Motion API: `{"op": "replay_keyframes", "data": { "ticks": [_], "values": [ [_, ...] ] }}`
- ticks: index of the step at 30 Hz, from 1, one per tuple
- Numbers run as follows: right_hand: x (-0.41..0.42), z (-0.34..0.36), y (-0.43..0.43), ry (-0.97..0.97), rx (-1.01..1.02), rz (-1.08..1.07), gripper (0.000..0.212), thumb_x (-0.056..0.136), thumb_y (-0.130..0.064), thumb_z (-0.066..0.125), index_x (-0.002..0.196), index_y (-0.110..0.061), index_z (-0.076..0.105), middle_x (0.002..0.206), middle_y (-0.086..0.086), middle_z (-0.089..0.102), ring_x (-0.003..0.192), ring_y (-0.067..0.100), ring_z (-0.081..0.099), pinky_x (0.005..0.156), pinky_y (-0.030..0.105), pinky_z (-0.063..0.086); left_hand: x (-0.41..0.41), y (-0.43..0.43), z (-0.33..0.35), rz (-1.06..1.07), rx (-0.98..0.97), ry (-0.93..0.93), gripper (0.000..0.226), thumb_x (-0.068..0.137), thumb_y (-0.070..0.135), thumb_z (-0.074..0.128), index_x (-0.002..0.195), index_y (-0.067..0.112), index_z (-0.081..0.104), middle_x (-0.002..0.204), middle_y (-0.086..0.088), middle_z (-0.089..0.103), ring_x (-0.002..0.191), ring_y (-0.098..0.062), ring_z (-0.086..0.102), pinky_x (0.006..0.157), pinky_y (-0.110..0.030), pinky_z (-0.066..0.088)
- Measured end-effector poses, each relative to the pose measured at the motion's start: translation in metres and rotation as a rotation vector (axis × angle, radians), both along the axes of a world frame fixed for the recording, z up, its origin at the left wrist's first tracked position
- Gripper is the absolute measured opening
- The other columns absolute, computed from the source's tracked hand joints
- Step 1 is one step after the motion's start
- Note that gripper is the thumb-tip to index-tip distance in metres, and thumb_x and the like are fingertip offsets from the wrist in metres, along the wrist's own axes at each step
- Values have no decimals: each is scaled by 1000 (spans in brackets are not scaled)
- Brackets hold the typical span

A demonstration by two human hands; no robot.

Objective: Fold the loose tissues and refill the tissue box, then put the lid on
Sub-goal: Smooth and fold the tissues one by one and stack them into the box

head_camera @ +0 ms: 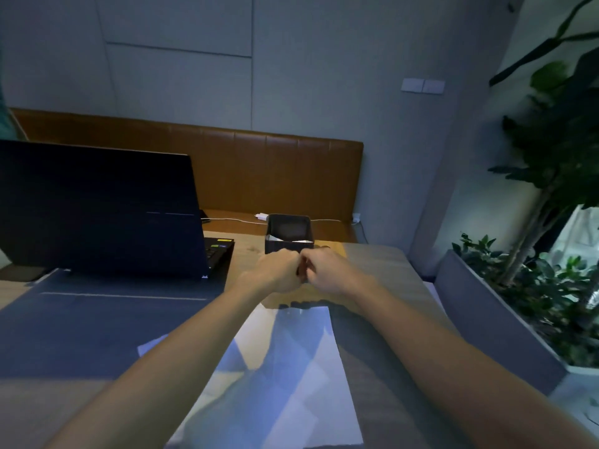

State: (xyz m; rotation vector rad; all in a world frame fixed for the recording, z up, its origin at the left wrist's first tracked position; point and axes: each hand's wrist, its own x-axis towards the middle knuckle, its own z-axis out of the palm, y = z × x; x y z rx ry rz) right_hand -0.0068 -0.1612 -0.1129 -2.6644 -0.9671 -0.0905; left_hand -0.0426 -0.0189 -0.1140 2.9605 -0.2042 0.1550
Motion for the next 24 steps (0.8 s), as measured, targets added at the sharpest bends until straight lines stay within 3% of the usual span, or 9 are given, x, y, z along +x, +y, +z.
{"op": "replay_keyframes", "data": {
  "ticks": [2, 6, 10, 14, 16, 20, 24],
  "values": [
    [-11, -11, -7, 69, -37, -6, 17, 97, -19, 55, 112, -23, 61, 109, 1, 67, 97, 18, 61, 90, 41, 56, -11, -8, -12, 3, 6, 50, 18, 96, 30, 60, 106, 19, 70, 89, 3, 68, 80, -16, 66, 67, -26, 51],
    [-30, -33, -21, 163, -127, -16, 23, 93, -25, 60, 116, -22, 61, 113, 4, 66, 101, 23, 62, 91, 46, 56, -34, -17, -30, -28, 53, 107, 29, 87, 30, 70, 112, 17, 71, 106, -3, 71, 95, -26, 67, 82, -37, 56],
    [-43, -49, -34, 201, -77, -65, 39, 95, -39, 62, 128, -17, 61, 124, 2, 64, 111, 22, 59, 89, 34, 49, -51, -21, -47, -19, -11, 105, 31, 94, 39, 59, 118, 24, 70, 115, -2, 66, 105, -25, 61, 87, -35, 50],
    [-47, -57, -47, 177, 8, -116, 11, 96, -26, 61, 102, -18, 65, 104, 3, 65, 97, 22, 60, 82, 38, 52, -65, -24, -60, -19, -78, 65, 35, 98, 46, 51, 122, 25, 66, 120, -2, 58, 109, -24, 56, 91, -35, 49],
    [-45, -60, -54, 170, 18, -182, 11, 95, -24, 59, 86, -20, 63, 90, 1, 64, 86, 21, 61, 76, 38, 53, -69, -28, -63, -22, -97, 42, 40, 99, 49, 48, 129, 27, 61, 126, -2, 56, 113, -24, 54, 95, -36, 48],
    [-36, -59, -75, 154, 115, -324, 14, 96, -22, 56, 92, -20, 69, 86, -1, 67, 82, 15, 63, 78, 37, 57, -70, -34, -67, -21, -81, 29, 49, 101, 51, 40, 144, 28, 48, 145, -4, 48, 128, -28, 47, 106, -42, 42],
    [-29, -45, -104, 101, 227, -410, 17, 98, -15, 51, 86, -13, 62, 79, 2, 59, 77, 19, 56, 58, 25, 38, -72, -39, -73, -49, -122, 83, 62, 101, 57, 36, 156, 32, 23, 162, -6, 27, 139, -33, 40, 112, -47, 37]
  ]
}}
